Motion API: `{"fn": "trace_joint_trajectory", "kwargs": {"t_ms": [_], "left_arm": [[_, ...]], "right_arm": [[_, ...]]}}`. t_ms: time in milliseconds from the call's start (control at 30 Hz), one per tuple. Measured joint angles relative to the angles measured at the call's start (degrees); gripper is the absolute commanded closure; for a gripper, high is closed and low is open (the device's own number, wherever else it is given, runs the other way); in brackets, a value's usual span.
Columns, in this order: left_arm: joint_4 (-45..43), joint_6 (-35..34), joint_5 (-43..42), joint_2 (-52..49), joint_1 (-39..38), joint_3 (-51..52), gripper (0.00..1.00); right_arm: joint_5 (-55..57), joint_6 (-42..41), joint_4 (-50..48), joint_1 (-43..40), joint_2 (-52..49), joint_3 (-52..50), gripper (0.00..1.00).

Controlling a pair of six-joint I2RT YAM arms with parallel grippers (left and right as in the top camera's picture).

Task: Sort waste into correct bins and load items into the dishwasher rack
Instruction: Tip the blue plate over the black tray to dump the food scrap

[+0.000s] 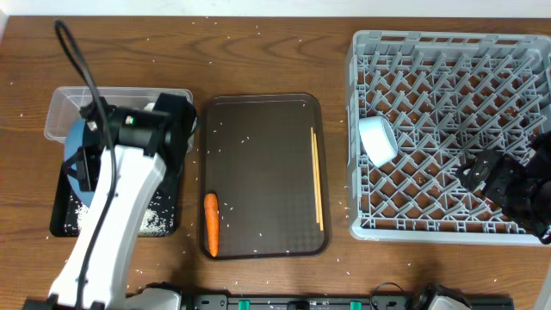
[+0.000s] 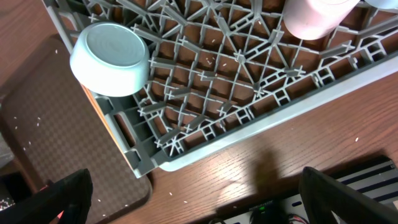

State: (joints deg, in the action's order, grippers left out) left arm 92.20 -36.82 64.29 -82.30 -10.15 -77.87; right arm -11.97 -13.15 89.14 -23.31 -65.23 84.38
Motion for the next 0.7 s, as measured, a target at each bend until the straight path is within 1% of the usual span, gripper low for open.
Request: {"fn": "trace_joint_trajectory", "kwargs": {"t_ms": [100, 233, 400, 600, 700], "left_arm": [[0.1, -1.1, 0.7, -4.1, 1.2, 0.0, 0.94], [0.1, -2.9, 1.2, -7.0, 1.0, 0.1, 0.94], [0.2, -4.1, 2.2, -7.1, 0.7, 0.1, 0.94], [0.2, -3.7, 3.0, -7.0, 0.5, 0.1, 0.94], [0.2, -3.7, 1.3, -6.4, 0.6, 0.1, 0.94]], "right_arm": [[0.0, 0.0, 0.0, 0.0, 0.0, 0.0, 0.01], [0.0, 0.0, 0.1, 0.0, 0.0, 0.0, 0.01], [0.0, 0.0, 0.1, 0.0, 0.0, 0.0, 0.01], [0.0, 0.0, 0.1, 0.0, 0.0, 0.0, 0.01], [0.0, 0.2, 0.2, 0.0, 0.0, 0.0, 0.01]]}}
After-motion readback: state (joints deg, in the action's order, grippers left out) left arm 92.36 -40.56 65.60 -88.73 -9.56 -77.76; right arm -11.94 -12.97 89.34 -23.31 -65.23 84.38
